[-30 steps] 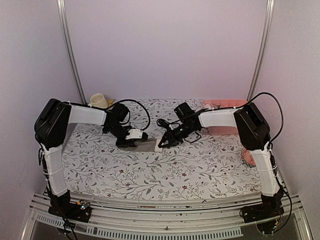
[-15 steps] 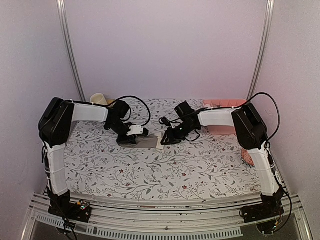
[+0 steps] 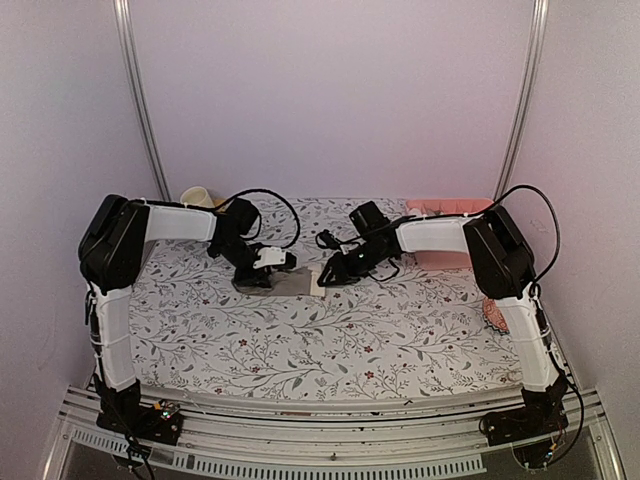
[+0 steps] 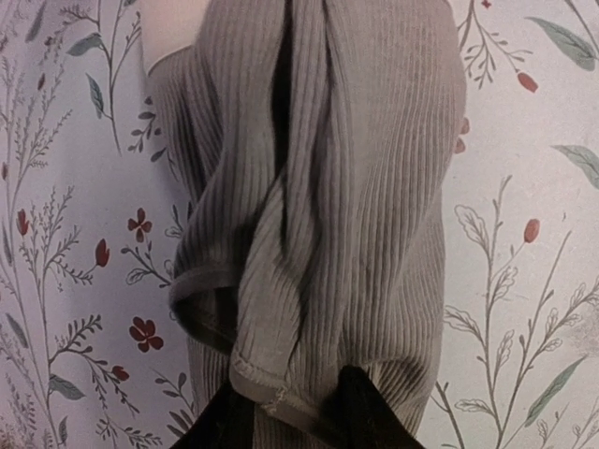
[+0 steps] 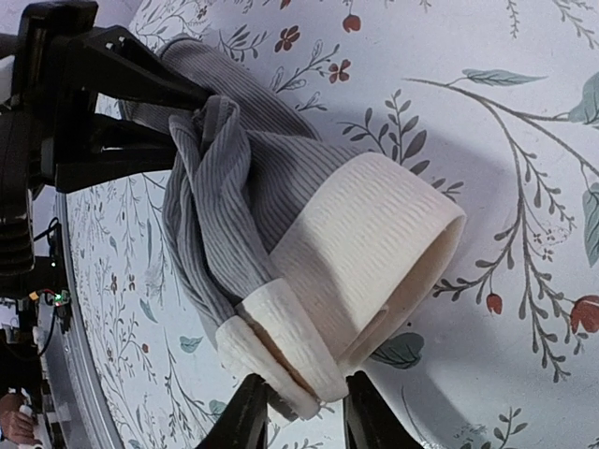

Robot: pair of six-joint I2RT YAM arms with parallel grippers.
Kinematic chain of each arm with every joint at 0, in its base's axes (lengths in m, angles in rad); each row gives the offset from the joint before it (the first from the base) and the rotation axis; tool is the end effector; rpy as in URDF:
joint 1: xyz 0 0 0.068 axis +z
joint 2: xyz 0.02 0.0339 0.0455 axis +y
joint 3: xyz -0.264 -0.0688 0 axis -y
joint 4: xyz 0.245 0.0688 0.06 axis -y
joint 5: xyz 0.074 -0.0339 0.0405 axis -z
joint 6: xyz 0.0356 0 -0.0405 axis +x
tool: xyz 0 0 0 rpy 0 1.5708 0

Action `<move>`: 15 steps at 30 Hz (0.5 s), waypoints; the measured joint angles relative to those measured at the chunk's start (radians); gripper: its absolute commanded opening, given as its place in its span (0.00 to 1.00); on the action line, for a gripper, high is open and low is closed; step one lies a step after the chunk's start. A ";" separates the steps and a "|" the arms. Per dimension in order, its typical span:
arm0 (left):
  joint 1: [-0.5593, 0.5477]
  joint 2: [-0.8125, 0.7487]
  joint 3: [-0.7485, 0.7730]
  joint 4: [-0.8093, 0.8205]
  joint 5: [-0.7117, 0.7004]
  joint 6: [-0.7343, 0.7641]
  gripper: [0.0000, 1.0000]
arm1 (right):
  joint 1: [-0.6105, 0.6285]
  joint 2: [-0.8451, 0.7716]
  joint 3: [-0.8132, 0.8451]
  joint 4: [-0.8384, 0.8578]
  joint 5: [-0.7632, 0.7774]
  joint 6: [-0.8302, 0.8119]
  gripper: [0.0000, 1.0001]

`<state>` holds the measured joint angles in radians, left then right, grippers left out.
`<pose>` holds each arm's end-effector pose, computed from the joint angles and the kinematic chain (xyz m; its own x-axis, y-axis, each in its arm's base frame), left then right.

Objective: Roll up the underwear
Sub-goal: Fold the underwear at the center of the board.

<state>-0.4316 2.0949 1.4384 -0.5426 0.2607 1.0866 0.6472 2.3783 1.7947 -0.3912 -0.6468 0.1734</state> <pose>0.3796 -0.1849 0.1391 0.0390 0.9235 -0.3816 0.9767 0.0453 0.2097 0.3905 0.3221 0.1263 -0.7799 -0.4169 -0.4669 -0.6259 0.5123 0.5881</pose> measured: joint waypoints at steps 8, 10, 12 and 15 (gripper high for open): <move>0.011 0.000 0.001 -0.002 0.000 -0.008 0.40 | 0.000 -0.009 -0.002 0.023 -0.013 -0.018 0.36; 0.013 0.000 0.001 -0.002 0.000 -0.009 0.41 | 0.000 -0.012 -0.004 0.031 -0.019 -0.024 0.36; 0.016 0.000 0.001 -0.001 0.000 -0.011 0.42 | 0.000 -0.018 -0.011 0.044 -0.026 -0.031 0.34; 0.020 0.000 0.001 -0.002 0.000 -0.014 0.42 | 0.000 -0.021 -0.016 0.064 -0.043 -0.039 0.21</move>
<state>-0.4118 2.0949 1.4391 -0.5442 0.2607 1.0721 0.6468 2.3573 1.7786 -0.3271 -0.6899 0.1341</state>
